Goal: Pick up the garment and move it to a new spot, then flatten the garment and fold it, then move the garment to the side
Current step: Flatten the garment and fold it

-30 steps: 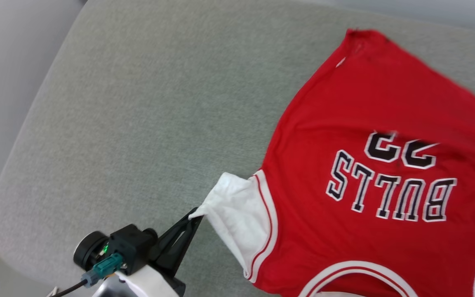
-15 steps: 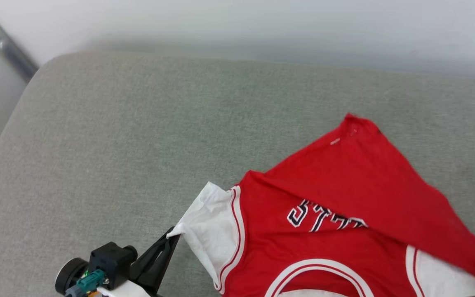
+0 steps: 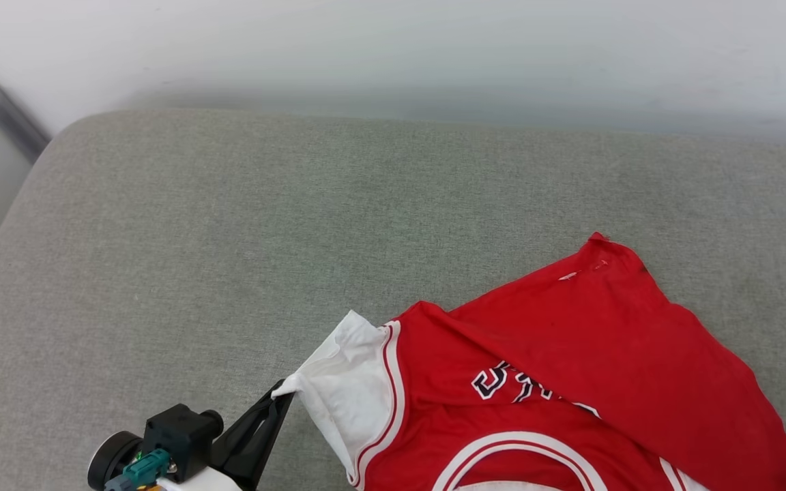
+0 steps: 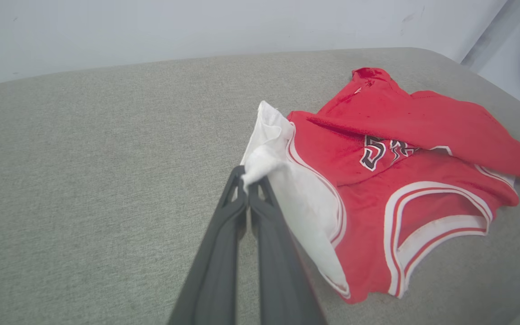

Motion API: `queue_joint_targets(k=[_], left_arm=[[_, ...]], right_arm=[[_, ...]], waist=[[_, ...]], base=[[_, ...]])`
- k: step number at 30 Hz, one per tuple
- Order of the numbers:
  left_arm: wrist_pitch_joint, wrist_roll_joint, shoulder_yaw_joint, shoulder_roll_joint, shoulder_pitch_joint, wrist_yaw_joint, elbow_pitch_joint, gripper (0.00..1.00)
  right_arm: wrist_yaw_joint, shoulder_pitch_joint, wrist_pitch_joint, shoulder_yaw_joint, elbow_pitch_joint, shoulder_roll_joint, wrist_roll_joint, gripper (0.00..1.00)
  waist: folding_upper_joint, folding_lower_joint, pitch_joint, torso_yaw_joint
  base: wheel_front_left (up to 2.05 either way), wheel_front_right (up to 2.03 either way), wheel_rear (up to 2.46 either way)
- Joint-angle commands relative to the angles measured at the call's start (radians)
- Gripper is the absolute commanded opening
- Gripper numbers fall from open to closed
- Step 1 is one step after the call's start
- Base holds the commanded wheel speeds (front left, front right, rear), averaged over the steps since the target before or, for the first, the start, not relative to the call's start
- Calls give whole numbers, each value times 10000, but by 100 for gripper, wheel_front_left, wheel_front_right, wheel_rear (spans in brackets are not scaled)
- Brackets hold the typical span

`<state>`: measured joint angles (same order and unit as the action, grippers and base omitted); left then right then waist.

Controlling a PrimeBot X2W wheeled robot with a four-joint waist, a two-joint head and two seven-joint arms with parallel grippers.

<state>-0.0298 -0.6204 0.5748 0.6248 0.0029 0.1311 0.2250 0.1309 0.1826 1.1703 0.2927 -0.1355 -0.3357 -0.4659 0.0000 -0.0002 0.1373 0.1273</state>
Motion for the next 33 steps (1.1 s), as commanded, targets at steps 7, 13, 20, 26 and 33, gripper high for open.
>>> queue_joint_targets(k=[7,13,20,26,33], left_arm=[[-99,66,89,5,-50,-35,209,0],[-55,189,231,-112,-340,-124,476,0],[-34,345,476,-366,-831,-325,565,0],[-40,412,726,-711,-1189,-455,591,0],[-139,442,846,-955,-1437,-536,544,0]], right_arm=[[-3,-1218,-16,-319,-763,-978,-763,100],[-3,-3394,700,-1272,-1329,-1417,-910,100],[-3,-5551,1319,-2395,97,-1072,56,100],[-3,-6780,1288,-2824,1728,-1054,803,100],[-3,-7218,1256,-2969,2973,-1410,1278,100]], waist=[[0,2,90,435],[0,2,643,981],[0,2,1309,1666],[0,2,1884,2357],[0,2,2335,2841]], base=[[0,0,0],[0,0,0],[0,0,0],[0,0,0],[0,0,0]])
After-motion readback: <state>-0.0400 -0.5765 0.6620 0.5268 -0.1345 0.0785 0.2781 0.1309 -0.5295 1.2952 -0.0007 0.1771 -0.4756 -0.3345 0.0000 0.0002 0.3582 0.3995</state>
